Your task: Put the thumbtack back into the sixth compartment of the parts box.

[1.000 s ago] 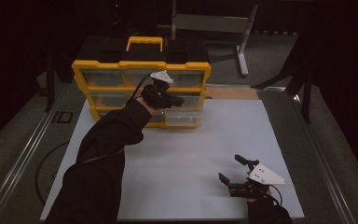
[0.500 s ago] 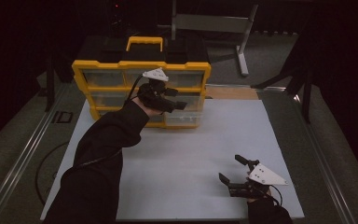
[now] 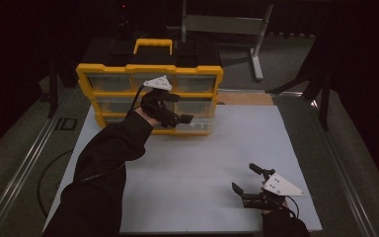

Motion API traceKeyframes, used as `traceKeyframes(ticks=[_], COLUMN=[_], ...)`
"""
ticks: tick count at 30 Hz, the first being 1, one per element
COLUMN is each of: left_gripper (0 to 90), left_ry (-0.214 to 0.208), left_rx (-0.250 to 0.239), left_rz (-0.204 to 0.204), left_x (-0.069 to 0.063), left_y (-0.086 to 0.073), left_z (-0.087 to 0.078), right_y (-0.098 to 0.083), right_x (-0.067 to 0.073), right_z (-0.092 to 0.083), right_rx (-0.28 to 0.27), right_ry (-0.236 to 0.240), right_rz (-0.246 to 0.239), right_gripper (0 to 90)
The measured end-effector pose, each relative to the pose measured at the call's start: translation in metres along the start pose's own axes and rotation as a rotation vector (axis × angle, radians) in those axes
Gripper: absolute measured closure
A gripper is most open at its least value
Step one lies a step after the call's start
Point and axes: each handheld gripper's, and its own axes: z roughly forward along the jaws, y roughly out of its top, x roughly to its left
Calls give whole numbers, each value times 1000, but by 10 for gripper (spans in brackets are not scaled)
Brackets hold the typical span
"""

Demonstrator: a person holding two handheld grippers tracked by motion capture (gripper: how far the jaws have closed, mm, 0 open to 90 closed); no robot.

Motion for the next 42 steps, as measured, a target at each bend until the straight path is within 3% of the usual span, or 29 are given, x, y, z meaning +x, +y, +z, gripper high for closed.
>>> traceKeyframes(ticks=[6, 9, 22, 42], left_gripper=[0, 0, 0, 0], left_ry=[19, 21, 26, 64], left_rx=[1, -18, -7, -29], left_rz=[19, 6, -11, -29], left_x=[-2, -2, -3, -17], left_y=[-7, -12, -39, -87], left_z=[-4, -7, -24, -58], right_y=[0, 0, 0, 1], right_x=[0, 0, 0, 1], right_z=[0, 0, 0, 0], right_rx=[-1, -1, 1, 7], right_ry=[2, 1, 2, 4], right_rz=[1, 0, 0, -1], right_gripper=[108, 108, 108, 109])
